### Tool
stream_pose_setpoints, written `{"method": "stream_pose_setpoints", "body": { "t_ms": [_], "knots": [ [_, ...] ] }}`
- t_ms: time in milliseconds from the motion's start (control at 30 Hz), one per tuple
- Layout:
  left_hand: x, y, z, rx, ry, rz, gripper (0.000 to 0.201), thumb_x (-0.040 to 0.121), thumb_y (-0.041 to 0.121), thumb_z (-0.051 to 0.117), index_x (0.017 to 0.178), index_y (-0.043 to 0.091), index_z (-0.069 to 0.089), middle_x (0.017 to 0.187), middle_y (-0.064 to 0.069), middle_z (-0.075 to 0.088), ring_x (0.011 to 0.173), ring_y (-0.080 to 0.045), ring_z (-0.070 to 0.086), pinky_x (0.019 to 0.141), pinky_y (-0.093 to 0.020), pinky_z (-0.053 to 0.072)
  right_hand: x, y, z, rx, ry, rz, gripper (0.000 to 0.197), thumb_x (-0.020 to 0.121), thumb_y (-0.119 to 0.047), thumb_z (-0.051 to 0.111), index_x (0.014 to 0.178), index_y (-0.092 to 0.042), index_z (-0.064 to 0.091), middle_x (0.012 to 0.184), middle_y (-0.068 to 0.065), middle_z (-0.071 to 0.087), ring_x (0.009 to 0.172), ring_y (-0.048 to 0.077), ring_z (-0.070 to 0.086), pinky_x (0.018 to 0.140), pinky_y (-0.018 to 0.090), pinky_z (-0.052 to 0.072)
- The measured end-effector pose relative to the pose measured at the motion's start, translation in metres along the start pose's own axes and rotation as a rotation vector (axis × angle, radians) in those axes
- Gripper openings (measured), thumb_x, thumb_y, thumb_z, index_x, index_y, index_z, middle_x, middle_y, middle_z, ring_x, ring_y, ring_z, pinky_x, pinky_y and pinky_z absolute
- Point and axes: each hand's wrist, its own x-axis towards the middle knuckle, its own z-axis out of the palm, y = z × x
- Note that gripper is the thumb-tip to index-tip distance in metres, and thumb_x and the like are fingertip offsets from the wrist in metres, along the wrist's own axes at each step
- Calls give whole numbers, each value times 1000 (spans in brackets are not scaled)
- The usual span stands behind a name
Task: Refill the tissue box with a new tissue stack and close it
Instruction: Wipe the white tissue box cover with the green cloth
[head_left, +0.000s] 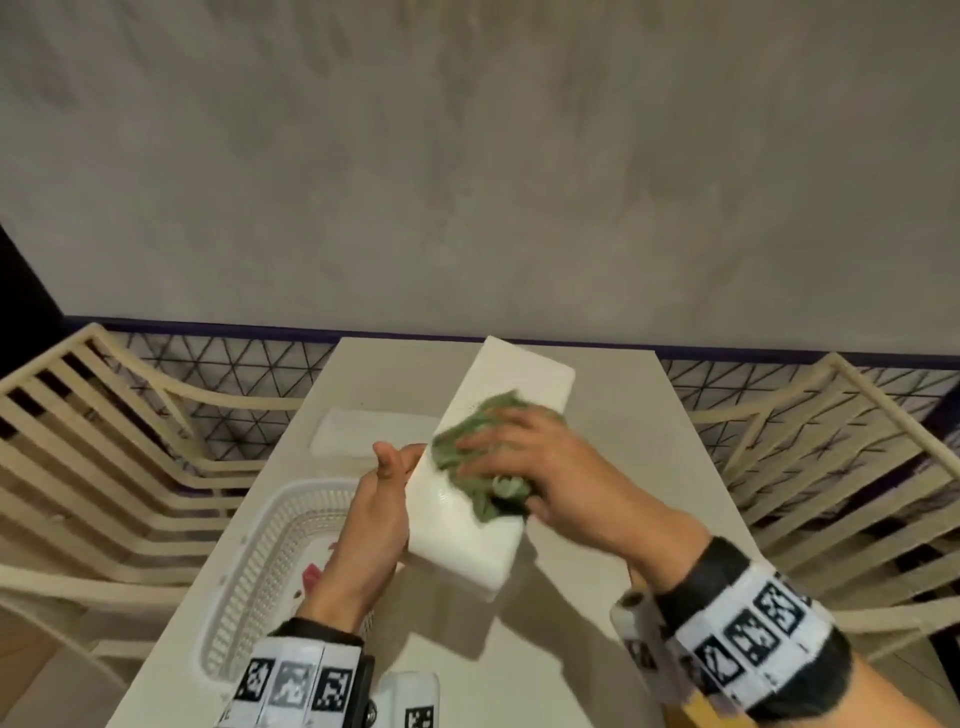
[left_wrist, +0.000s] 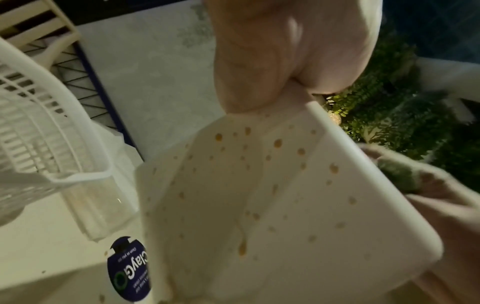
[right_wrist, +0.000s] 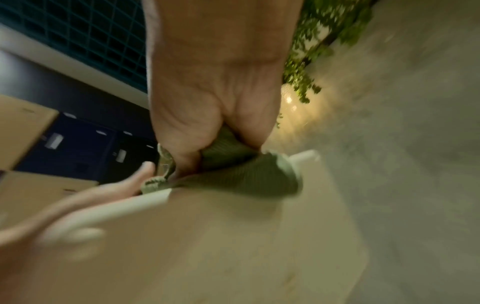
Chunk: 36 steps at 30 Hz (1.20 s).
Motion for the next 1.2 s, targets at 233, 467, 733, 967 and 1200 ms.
{"method": "stream_pose_setpoints", "body": {
  "t_ms": [233,467,733,967,1200],
  "knots": [
    [-1,4,-10,-109,60,-126,92,62,83,23,110,17,66,106,-13,73,103,-31,68,92,-44,51,-3,-49,28,8,-140,-176,44,76,-13,41,109,-19,68,123,-1,63,123,33,46,102,55,31],
    [-8,8,-10,-27,163,14,86,51,91,28,90,26,68,81,2,77,82,-14,73,69,-27,58,7,-40,21,-9,-40,-78,40,73,-11,49,106,-18,70,122,1,64,121,33,47,101,55,36],
    [-15,7,-14,-130,127,24,101,39,91,56,102,13,68,102,-20,72,99,-41,66,85,-60,52,29,-8,-12,-72,103,58,32,70,-9,60,100,-15,71,117,5,67,115,32,49,95,51,42],
    [-13,8,-15,-106,39,102,74,38,79,69,86,22,74,73,1,74,70,-16,67,58,-27,56,42,-11,-11,-41,61,78,39,69,-9,76,107,-18,70,123,2,64,117,34,51,97,52,41],
    [-5,8,-21,-16,-11,145,34,59,28,80,91,21,74,90,-1,77,86,-13,68,75,-26,54,39,-47,12,-62,-20,52,49,61,-10,72,109,-18,69,120,2,65,115,32,52,99,41,37]
  ]
}}
